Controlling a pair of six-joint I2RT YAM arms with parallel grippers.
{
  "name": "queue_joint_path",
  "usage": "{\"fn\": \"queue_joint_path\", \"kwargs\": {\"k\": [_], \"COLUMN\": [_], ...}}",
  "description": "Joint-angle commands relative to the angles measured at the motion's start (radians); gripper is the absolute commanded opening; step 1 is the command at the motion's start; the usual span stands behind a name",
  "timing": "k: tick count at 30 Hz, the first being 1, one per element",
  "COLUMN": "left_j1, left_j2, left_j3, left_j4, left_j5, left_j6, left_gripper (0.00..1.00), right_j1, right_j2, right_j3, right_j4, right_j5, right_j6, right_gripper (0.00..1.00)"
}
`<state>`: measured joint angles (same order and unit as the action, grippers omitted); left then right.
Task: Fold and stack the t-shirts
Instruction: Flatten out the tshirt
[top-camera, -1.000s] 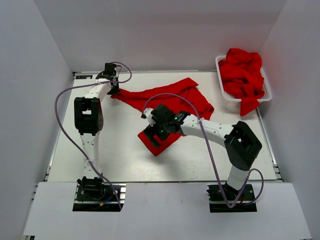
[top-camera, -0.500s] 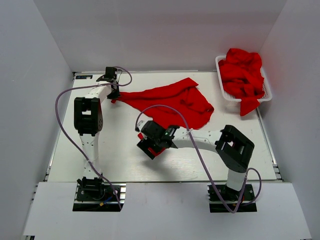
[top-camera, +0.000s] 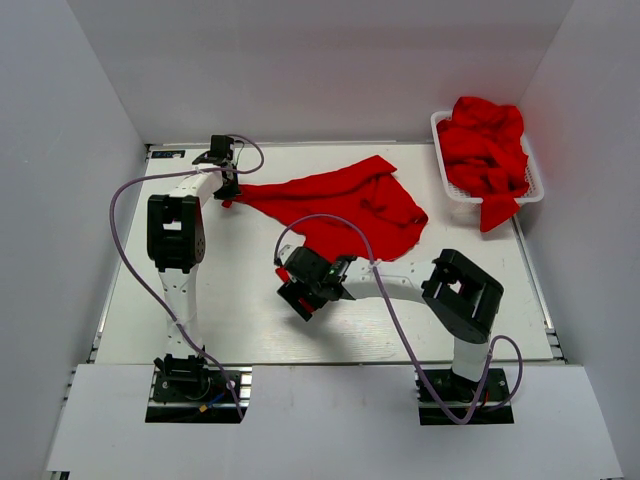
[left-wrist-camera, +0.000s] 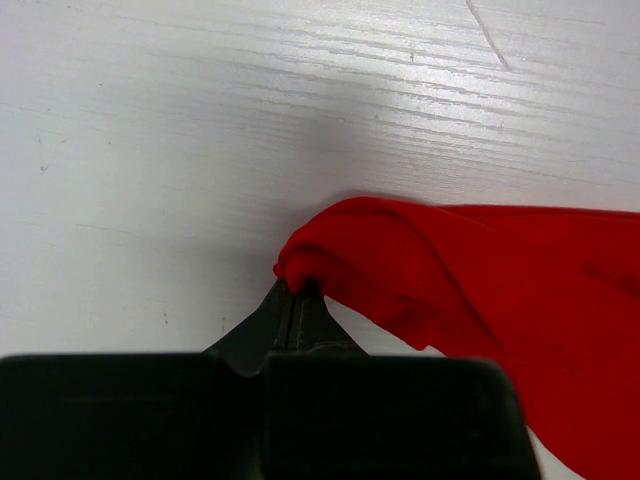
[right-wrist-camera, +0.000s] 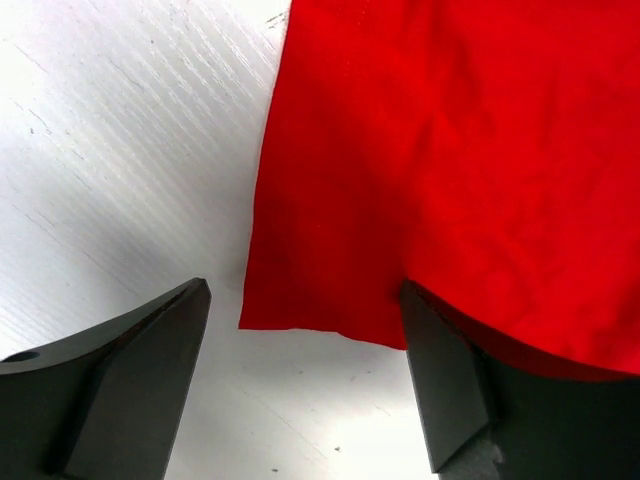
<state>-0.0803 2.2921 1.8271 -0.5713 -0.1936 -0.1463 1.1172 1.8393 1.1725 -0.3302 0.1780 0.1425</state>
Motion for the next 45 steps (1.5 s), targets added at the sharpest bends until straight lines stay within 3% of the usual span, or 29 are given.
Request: {"fn": "queue_joint_path", "kwargs": {"k": [1, 13, 17, 19, 20, 21, 26, 30, 38, 45], "left_j1": [0.005, 0.005, 0.005, 0.005, 0.005, 0.005, 0.005, 0.005, 0.005, 0.033], "left_j2": [-0.091, -0.091, -0.091, -0.091, -0.091, -0.091, -0.100, -0.132, -0.321, -0.451], "left_j3": [-0.005, -0.005, -0.005, -0.005, -0.005, -0.005, 0.004, 0.015, 0.060, 0.245], "left_j4": [0.008, 0.008, 0.008, 0.008, 0.008, 0.008, -0.010, -0.030, -0.068, -0.185], "left_j5": [0.026, 0.036, 0.036, 0.026, 0.026, 0.014, 0.014, 0.062, 0.290, 0.489], "left_j6": [0.005, 0.005, 0.005, 0.014, 0.014, 0.014, 0.024, 0.024, -0.016, -0.122], "left_gripper": [0.00, 0.00, 0.00, 0.00, 0.00, 0.00, 0.00, 0.00, 0.00, 0.00], "right_j1": [0.016, 0.015, 0.016, 0.013, 0.010, 0.010, 0.015, 0.010, -0.060, -0.143], "right_j2": [0.012, 0.052, 0.077, 0.083, 0.081, 0.083, 0.019, -0.086, -0.417, -0.681], "right_j3": [-0.004, -0.020, -0.004, -0.004, -0.004, -0.001, 0.003, -0.001, -0.022, 0.064], "right_j4": [0.028, 0.033, 0.017, 0.014, 0.008, -0.003, -0.009, -0.009, -0.030, -0.110], "right_j5": [0.011, 0.041, 0.048, 0.054, 0.051, 0.017, 0.041, 0.155, 0.506, 0.796], "right_j6": [-0.009, 0.019, 0.028, 0.031, 0.029, 0.013, 0.011, 0.051, 0.095, 0.045], "right_gripper": [0.81, 0.69, 0.60, 0.50, 0.40, 0.00, 0.00, 0.00, 0.00, 0.00]}}
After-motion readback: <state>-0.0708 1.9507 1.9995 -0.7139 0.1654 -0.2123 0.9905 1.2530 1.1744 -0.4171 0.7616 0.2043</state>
